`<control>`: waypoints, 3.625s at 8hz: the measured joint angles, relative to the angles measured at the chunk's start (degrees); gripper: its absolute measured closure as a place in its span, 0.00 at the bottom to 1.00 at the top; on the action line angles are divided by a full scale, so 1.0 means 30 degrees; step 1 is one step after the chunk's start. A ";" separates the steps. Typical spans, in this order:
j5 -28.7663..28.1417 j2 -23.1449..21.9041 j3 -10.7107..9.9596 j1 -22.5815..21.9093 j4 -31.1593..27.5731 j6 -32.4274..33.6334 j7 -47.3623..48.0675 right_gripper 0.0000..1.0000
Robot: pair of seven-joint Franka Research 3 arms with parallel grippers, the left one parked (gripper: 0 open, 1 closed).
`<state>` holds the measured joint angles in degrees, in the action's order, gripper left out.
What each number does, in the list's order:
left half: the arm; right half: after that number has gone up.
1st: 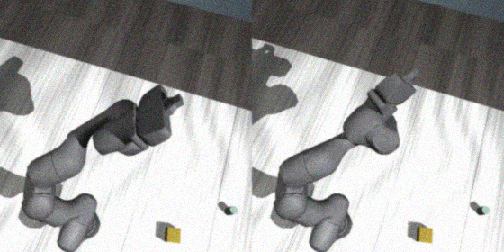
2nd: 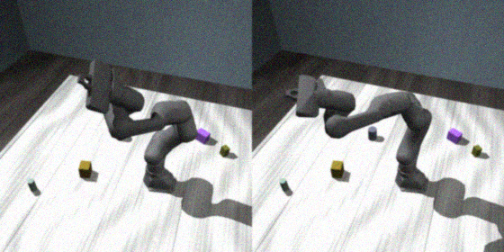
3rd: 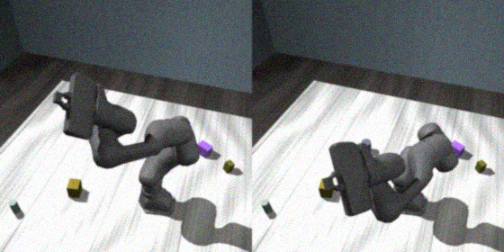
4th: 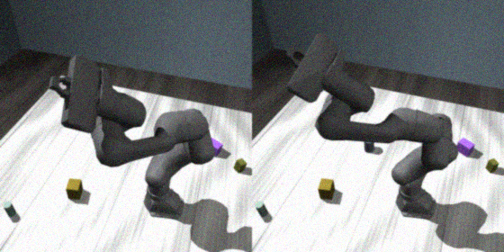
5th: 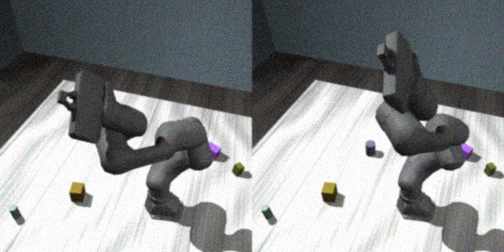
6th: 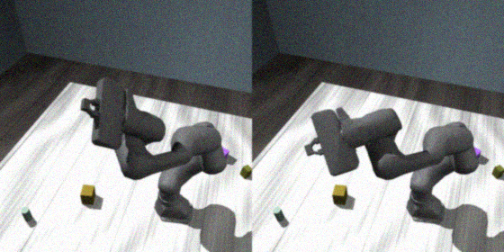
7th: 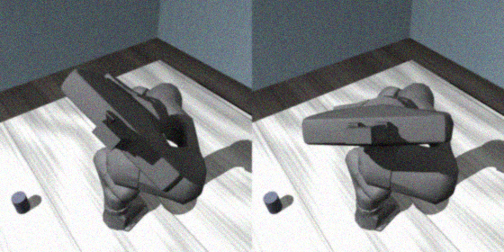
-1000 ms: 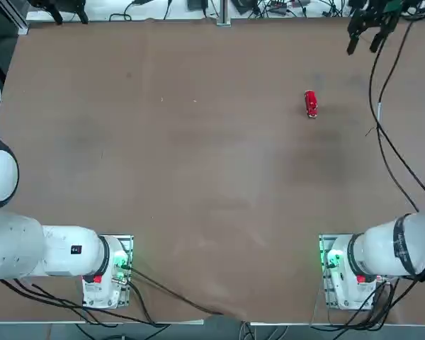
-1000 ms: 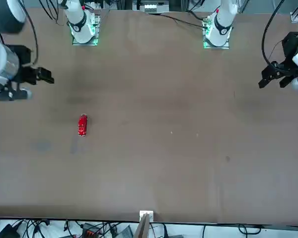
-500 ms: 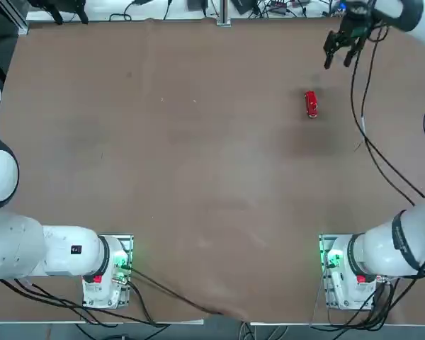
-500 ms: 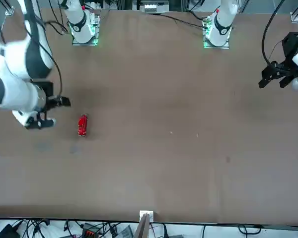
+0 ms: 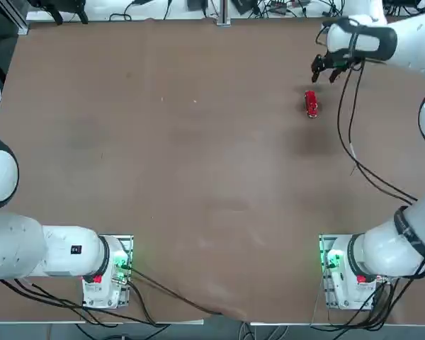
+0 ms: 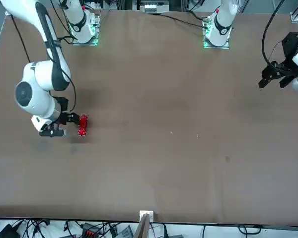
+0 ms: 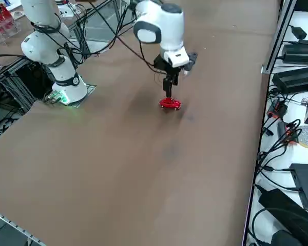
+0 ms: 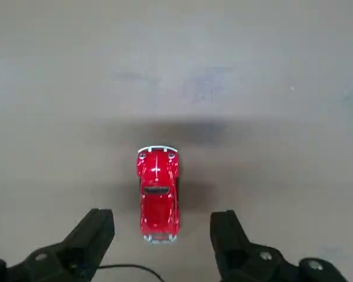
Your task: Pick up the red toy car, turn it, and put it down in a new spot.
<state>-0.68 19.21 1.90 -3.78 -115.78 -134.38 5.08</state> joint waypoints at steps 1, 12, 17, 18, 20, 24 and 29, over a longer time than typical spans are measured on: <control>0.0000 0.0083 0.0001 -0.0002 -0.0786 -0.1426 0.0141 0.00; -0.0074 0.1488 -0.0042 -0.0494 -0.2462 -0.4337 0.0619 0.51; -0.0079 -0.0521 -0.0491 -0.0068 0.1311 0.4249 0.3068 0.51; -0.0079 -0.1046 -0.0567 0.0493 0.3024 0.7288 0.3519 0.51; -0.0081 -0.1444 -0.0646 0.1630 0.5892 1.0502 0.4031 0.51; -0.0056 -0.1256 -0.1767 0.3618 0.7707 1.1961 0.9299 0.51; -0.0044 0.1479 -0.3008 0.7032 0.7757 0.6678 1.9574 0.51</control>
<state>-0.82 23.65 -7.12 17.32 -92.51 -114.35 63.80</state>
